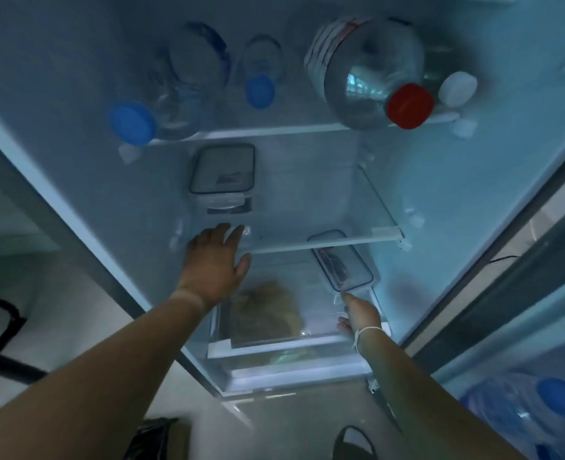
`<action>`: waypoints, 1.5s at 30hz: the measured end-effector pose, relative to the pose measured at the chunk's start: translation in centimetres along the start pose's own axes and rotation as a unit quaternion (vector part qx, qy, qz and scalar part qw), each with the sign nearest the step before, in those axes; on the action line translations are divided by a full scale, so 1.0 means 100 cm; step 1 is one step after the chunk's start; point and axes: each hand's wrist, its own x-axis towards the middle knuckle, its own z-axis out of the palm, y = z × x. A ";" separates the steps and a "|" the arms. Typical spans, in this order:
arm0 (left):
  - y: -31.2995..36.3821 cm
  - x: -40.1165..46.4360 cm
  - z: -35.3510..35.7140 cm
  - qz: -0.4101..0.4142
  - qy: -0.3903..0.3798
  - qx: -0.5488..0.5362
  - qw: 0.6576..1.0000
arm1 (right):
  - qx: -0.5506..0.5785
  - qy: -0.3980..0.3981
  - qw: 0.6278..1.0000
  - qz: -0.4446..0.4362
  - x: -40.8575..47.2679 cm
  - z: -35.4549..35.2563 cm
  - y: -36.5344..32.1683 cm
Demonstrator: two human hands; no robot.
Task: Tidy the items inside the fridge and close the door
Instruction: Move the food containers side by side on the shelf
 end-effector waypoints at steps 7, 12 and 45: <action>-0.023 0.012 0.021 -0.015 -0.029 0.005 0.999 | 0.067 0.048 0.996 0.028 0.037 0.011 0.001; -0.027 0.024 0.035 -0.007 -0.040 -0.004 0.999 | 0.081 0.059 0.994 0.040 0.057 0.018 -0.001; -0.030 0.026 0.037 0.002 -0.048 -0.019 0.999 | 0.180 -0.092 0.972 0.123 0.046 -0.001 0.027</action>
